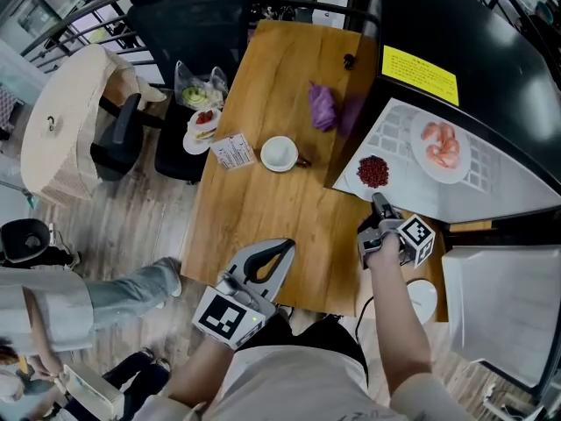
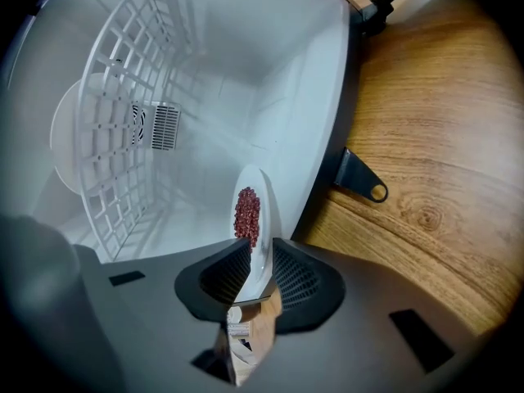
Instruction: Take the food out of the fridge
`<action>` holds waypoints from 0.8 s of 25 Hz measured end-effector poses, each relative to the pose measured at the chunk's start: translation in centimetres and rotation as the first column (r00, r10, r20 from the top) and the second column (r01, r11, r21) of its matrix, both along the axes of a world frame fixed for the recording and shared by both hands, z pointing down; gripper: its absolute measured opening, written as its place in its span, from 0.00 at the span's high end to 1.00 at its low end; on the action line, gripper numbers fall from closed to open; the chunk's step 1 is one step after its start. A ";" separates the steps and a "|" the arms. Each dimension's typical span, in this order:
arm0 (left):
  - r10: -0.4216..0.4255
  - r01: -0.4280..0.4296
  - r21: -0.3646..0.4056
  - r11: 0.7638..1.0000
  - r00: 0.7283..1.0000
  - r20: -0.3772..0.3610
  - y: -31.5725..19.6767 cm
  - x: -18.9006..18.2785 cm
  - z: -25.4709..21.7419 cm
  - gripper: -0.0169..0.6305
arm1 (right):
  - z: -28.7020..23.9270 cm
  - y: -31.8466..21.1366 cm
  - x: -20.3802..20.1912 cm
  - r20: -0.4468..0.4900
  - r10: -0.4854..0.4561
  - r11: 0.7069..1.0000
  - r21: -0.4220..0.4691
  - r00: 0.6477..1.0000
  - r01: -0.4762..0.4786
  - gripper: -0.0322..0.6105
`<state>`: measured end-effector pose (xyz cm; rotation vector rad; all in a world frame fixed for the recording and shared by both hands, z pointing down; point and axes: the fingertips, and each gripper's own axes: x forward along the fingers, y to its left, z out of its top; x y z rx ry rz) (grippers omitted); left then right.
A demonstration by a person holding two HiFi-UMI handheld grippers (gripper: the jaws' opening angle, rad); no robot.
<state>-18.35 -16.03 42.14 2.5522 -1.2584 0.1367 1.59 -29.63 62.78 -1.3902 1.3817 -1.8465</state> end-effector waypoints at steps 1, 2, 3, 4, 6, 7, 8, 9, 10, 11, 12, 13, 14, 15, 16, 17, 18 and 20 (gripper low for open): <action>0.003 -0.003 0.008 1.000 1.000 0.008 0.0 0.0 0.1 0.96 | 0.1 -0.1 0.0 0.009 0.003 1.000 -0.002 1.000 -0.003 0.81; 0.006 -0.006 0.018 1.000 1.000 0.017 -0.1 0.0 0.1 0.96 | 0.2 -0.2 0.1 0.015 0.007 1.000 -0.004 1.000 -0.006 0.82; 0.006 -0.007 0.022 1.000 1.000 0.020 -0.1 0.0 0.2 0.96 | 0.3 -0.2 0.1 0.019 0.009 1.000 -0.007 1.000 -0.009 0.84; 0.005 -0.005 0.019 1.000 1.000 0.019 -0.1 0.0 0.2 0.96 | 0.4 -0.2 0.1 0.021 0.011 1.000 -0.008 1.000 -0.011 0.87; 0.004 -0.005 0.021 1.000 1.000 0.021 -0.1 0.0 0.2 0.96 | 0.3 -0.1 0.0 0.037 0.022 1.000 -0.005 0.999 -0.021 0.88; 0.006 -0.006 0.027 1.000 1.000 0.026 -0.1 -0.1 0.2 0.96 | 0.2 0.0 0.0 0.053 0.030 1.000 0.000 0.998 -0.030 0.89; 0.006 -0.007 0.032 0.999 1.000 0.028 0.0 -0.1 0.2 0.96 | 0.0 0.0 0.0 0.068 0.038 0.999 0.009 0.997 -0.038 0.89; 0.007 -0.008 0.034 0.999 1.000 0.029 0.0 0.0 0.1 0.96 | -0.3 0.0 0.1 0.080 0.044 0.999 0.023 0.996 -0.046 0.90; 0.006 -0.007 0.035 0.999 1.000 0.028 0.1 0.0 0.0 0.96 | -0.6 -0.1 0.2 0.084 0.048 0.998 0.042 0.995 -0.051 0.90; 0.004 -0.004 0.032 0.999 1.000 0.025 0.2 0.1 -0.1 0.96 | -1.0 -0.2 0.3 0.083 0.049 0.996 0.063 0.995 -0.055 0.90; 0.000 -0.001 0.028 1.000 1.000 0.020 0.3 0.2 -0.1 0.96 | -1.4 -0.3 0.4 0.082 0.050 0.995 0.084 0.995 -0.057 0.91; -0.002 0.002 0.020 1.000 1.000 0.014 0.4 0.3 -0.2 0.96 | -1.7 -0.3 0.4 0.084 0.053 0.993 0.098 0.995 -0.061 0.90; -0.003 0.003 0.012 1.000 1.000 0.010 0.5 0.4 -0.2 0.96 | -1.8 -0.3 0.4 0.088 0.057 0.992 0.105 0.994 -0.066 0.91; -0.001 0.001 0.010 1.000 1.000 0.011 0.6 0.5 -0.2 0.96 | -1.9 -0.2 0.5 0.093 0.061 0.991 0.111 0.994 -0.071 0.91; 0.000 0.000 0.011 1.000 1.000 0.013 0.8 0.5 -0.3 0.96 | -2.0 -0.2 0.5 0.098 0.063 0.990 0.121 0.993 -0.075 0.91; 0.000 0.000 0.009 1.000 1.000 0.012 0.9 0.5 -0.3 0.96 | -2.2 -0.1 0.5 0.100 0.063 0.988 0.136 0.993 -0.076 0.91; -0.001 0.001 0.006 1.000 1.000 0.010 1.0 0.6 -0.4 0.96 | -2.6 -0.1 0.6 0.098 0.061 0.985 0.154 0.993 -0.075 0.91; -0.006 0.006 0.006 1.000 1.000 0.006 1.3 0.6 -0.7 0.96 | -3.5 0.0 0.7 0.092 0.052 0.980 0.187 0.994 -0.068 0.91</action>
